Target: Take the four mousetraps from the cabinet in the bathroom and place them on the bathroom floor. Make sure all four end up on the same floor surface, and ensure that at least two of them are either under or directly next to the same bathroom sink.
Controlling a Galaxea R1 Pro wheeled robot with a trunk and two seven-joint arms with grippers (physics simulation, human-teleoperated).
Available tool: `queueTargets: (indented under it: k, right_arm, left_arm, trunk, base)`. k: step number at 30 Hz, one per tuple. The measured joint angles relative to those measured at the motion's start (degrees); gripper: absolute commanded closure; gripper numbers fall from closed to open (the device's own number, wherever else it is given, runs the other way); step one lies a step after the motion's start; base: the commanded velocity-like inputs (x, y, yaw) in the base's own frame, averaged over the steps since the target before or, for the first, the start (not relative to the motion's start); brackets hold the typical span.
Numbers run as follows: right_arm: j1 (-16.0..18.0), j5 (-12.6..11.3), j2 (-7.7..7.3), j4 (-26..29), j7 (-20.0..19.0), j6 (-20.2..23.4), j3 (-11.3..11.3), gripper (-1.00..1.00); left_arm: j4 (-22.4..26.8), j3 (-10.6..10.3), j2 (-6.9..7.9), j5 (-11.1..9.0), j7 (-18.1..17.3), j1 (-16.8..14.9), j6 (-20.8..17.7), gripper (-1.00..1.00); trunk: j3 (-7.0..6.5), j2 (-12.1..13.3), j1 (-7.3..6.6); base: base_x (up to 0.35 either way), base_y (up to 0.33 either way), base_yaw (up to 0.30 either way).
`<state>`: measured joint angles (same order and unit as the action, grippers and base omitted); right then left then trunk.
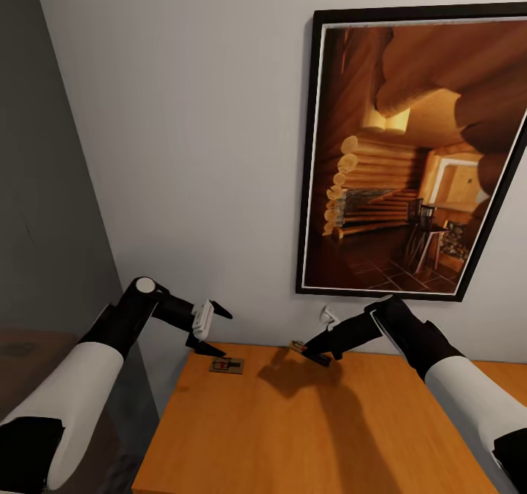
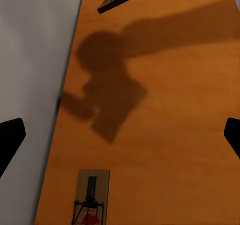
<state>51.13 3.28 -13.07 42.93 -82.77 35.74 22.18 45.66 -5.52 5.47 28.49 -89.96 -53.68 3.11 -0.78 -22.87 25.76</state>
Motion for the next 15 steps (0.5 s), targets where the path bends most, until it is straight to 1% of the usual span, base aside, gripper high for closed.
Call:
queueTargets:
  k: [15]
  right_arm:
    - [0.0,0.0,0.0,-0.1,0.2,0.0,0.0,1.0]
  left_arm:
    - [0.0,0.0,-0.02,0.0,0.0,0.0,0.1,-1.0]
  trunk:
    - [0.0,0.0,0.0]
  base:
    - [0.0,0.0,0.0]
